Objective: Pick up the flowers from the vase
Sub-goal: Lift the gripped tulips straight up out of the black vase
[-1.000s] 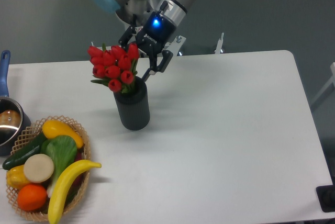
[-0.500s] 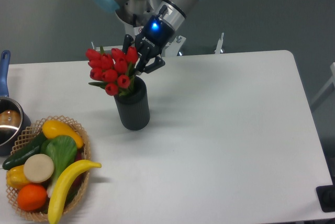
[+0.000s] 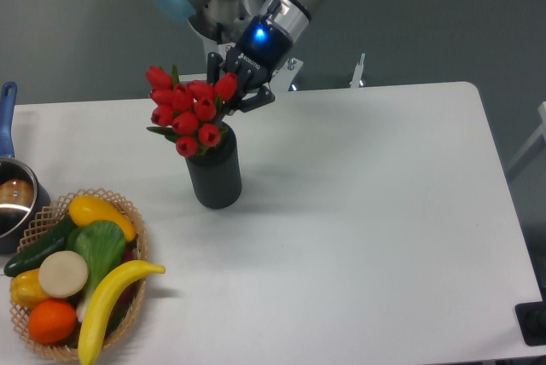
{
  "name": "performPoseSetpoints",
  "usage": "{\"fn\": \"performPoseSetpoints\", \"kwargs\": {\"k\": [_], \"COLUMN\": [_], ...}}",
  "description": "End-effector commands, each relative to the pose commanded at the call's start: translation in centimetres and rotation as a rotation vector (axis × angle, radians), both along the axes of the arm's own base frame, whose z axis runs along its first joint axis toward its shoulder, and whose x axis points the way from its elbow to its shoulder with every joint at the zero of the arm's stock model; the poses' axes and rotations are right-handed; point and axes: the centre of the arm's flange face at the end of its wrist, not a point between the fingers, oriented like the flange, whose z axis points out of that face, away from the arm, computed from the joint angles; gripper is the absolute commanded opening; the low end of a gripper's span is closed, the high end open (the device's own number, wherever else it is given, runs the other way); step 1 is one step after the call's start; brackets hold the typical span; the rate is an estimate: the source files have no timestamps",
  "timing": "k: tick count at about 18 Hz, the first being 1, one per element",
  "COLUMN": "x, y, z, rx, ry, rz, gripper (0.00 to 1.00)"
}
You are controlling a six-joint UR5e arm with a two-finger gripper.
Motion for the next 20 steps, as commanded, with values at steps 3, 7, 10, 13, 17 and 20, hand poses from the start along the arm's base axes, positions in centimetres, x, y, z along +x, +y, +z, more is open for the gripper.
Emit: {"fn": "performPoseSetpoints", "kwargs": {"k": [3,7,10,13,17,20], "x": [-0.3,0.2,1.1,1.7,1.8,1.4], "y": [0.2,0.1,-0.2,-0.3,-0.3,-0.4], "z": [2.1,3.7,4.6,5.8,7.7,9.2], "rx": [0.008,0.024,0.032,0.051,0.078,0.083], "ry": [-0.063,-0.076,-0.077,-0.105,-0.133,-0.135], "rz": [0.033,0.043,0.049,0.057,0.063,0.076], "gripper": [0.00,0.00,0.00,0.00,0.00,0.00]}}
